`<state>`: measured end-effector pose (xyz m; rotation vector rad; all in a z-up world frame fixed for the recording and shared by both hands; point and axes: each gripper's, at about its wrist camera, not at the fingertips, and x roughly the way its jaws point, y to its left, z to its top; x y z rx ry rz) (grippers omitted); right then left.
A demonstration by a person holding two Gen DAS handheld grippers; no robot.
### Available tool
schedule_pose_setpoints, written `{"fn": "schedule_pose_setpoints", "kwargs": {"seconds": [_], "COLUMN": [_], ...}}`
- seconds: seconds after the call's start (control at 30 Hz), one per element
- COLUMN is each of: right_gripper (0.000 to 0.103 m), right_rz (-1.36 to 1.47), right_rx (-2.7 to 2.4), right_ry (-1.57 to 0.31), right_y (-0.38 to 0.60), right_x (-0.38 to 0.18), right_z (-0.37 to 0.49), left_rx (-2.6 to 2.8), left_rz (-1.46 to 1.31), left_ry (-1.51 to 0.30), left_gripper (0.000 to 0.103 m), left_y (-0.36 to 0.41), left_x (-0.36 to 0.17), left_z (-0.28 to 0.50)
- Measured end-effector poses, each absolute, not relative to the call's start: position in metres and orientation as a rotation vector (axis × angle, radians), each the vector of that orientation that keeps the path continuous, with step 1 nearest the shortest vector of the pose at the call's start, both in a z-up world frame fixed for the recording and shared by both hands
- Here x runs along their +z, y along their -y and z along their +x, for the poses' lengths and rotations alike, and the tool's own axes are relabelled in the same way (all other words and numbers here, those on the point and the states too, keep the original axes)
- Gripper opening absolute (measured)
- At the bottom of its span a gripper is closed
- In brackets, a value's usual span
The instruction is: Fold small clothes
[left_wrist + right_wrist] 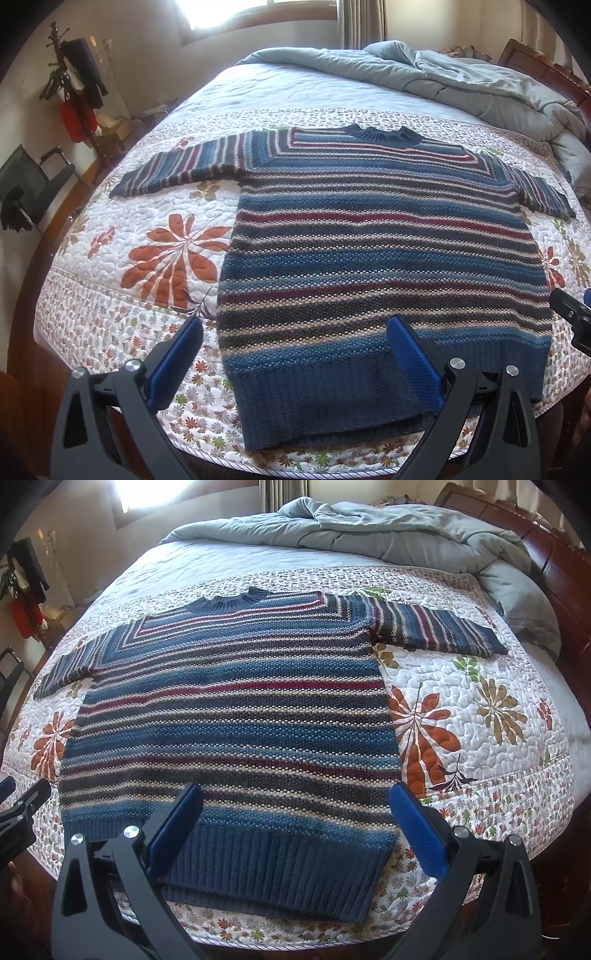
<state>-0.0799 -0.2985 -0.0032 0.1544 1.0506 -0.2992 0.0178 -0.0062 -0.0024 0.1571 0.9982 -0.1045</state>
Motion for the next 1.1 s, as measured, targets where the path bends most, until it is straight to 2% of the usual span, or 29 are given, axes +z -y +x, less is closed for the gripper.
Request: {"fn": "schedule_pose_setpoints", "kwargs": {"seconds": [1.1], "right_gripper": [0.1], "right_rz": [0.148], "right_rx": [-0.305], "right_ry": [-1.064], "right_y": [0.3019], "right_x": [-0.0085], "right_z": [-0.0777], "left_rx": [-0.101], "left_rz": [0.153], "left_ry": [-1.0], "left_gripper": [0.099], "left_y": [0.0026], "left_x": [-0.005], "left_z": [0.022]}}
